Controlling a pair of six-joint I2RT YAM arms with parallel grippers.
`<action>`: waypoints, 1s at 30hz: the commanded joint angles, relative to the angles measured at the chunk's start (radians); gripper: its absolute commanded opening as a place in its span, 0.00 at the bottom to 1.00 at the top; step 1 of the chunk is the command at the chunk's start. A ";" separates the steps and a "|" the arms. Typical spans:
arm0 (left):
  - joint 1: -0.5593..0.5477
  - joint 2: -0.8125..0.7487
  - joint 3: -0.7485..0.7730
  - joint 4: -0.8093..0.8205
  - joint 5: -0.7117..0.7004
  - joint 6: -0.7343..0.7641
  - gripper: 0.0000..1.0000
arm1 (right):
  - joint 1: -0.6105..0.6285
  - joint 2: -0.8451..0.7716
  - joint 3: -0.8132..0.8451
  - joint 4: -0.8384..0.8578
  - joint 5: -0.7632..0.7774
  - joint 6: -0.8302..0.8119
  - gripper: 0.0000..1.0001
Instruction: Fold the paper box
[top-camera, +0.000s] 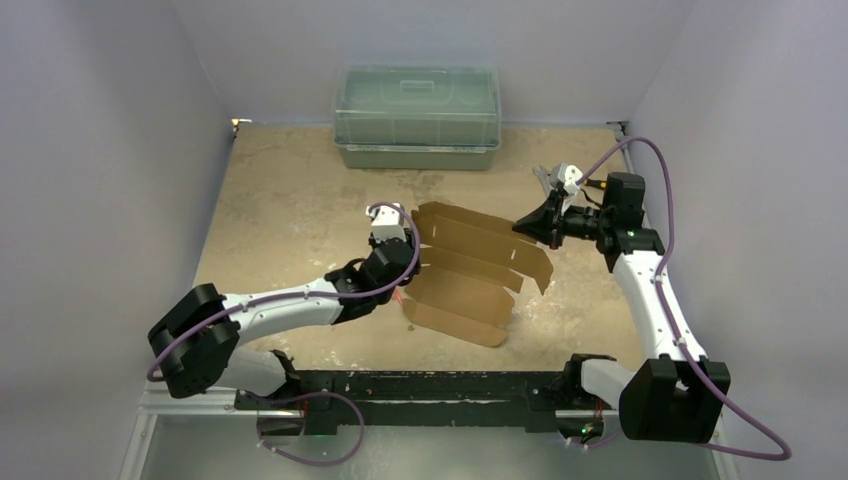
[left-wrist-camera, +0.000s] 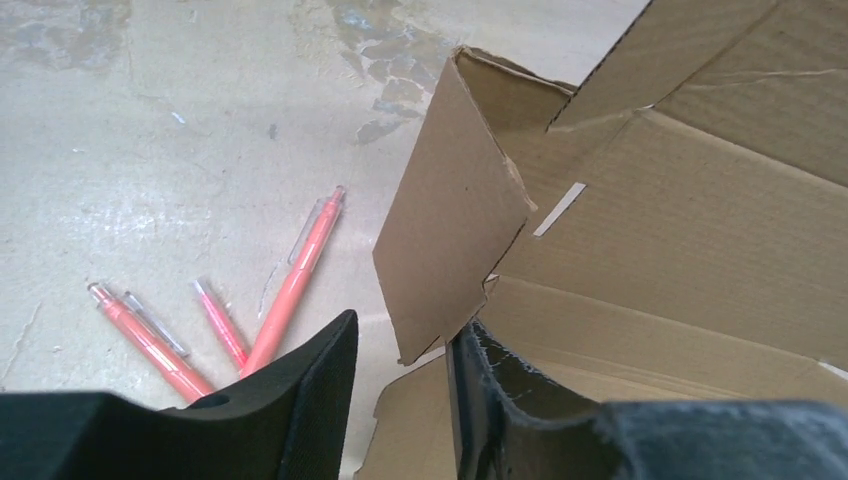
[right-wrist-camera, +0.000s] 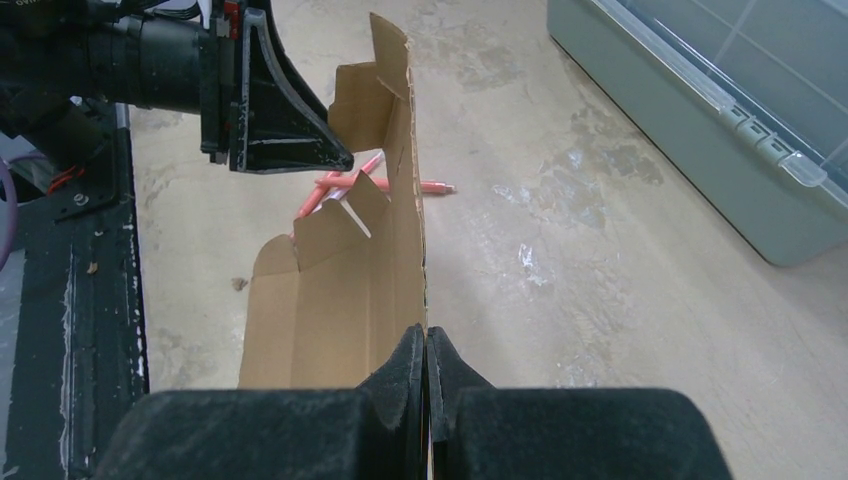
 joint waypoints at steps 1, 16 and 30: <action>-0.002 -0.049 0.021 -0.009 -0.025 0.027 0.32 | -0.007 -0.020 -0.007 0.025 -0.034 0.011 0.00; -0.002 -0.177 -0.043 0.071 0.135 0.290 0.00 | -0.009 -0.006 -0.015 0.003 0.069 -0.023 0.00; 0.000 -0.128 0.137 -0.094 0.267 0.662 0.00 | -0.009 0.003 0.033 -0.081 0.074 -0.095 0.51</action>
